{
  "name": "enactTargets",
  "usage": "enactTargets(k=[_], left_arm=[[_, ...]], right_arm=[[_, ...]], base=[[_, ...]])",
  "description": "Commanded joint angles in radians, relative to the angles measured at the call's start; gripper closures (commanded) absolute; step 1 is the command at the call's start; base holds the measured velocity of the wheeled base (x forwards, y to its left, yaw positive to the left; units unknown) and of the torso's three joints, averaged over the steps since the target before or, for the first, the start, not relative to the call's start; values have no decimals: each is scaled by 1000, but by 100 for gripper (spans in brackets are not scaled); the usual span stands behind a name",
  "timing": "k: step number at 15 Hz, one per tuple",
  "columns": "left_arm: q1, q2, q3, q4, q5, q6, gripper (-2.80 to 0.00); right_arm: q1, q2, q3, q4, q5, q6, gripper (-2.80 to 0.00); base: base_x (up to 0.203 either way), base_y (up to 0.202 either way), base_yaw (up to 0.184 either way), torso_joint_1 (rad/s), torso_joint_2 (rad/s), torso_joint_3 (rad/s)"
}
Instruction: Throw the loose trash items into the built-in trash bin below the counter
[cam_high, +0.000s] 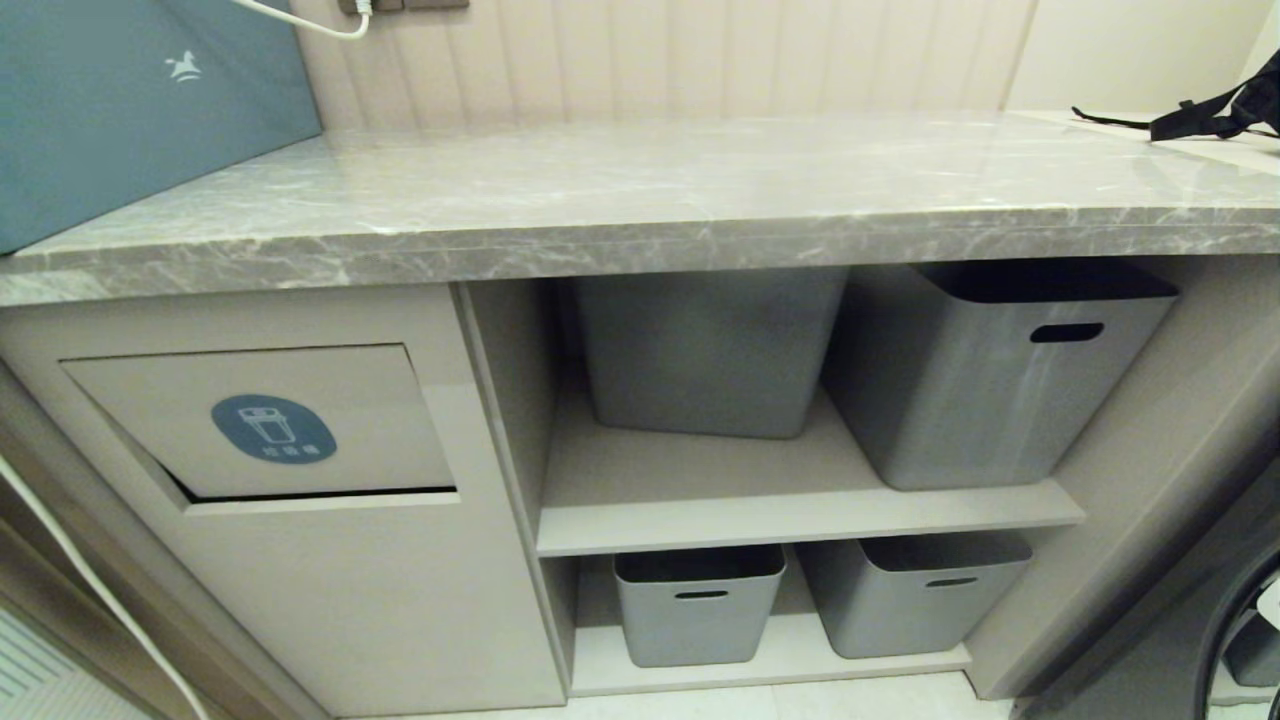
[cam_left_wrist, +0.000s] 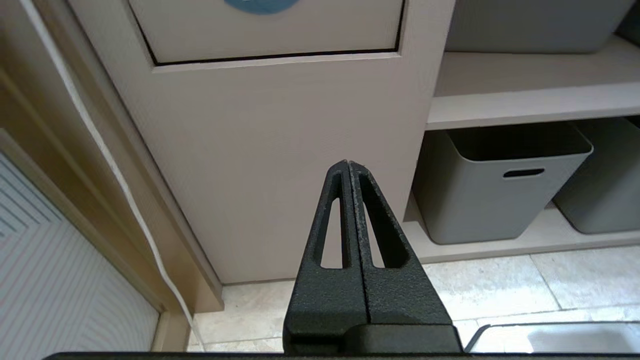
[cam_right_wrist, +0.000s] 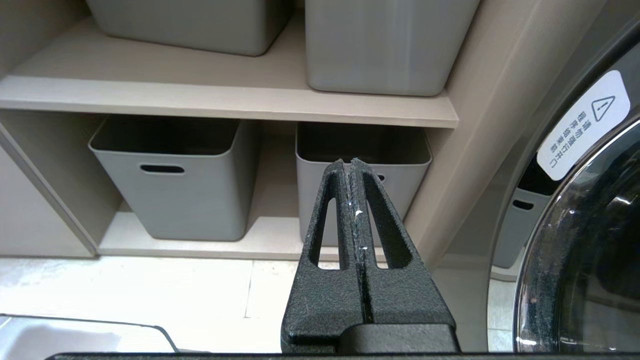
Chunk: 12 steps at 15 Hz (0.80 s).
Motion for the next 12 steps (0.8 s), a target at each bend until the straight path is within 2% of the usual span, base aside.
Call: enactTargets(k=[1,12], left_arm=[[0,0,1,1,2,-13,0],[0,0,1,1,2,-12,0]], right_arm=[[0,1,0,0,0,2,0],[0,1,0,-1,1,4,0]], base=[[0,0,0,0,0,0],[0,0,0,0,0,0]])
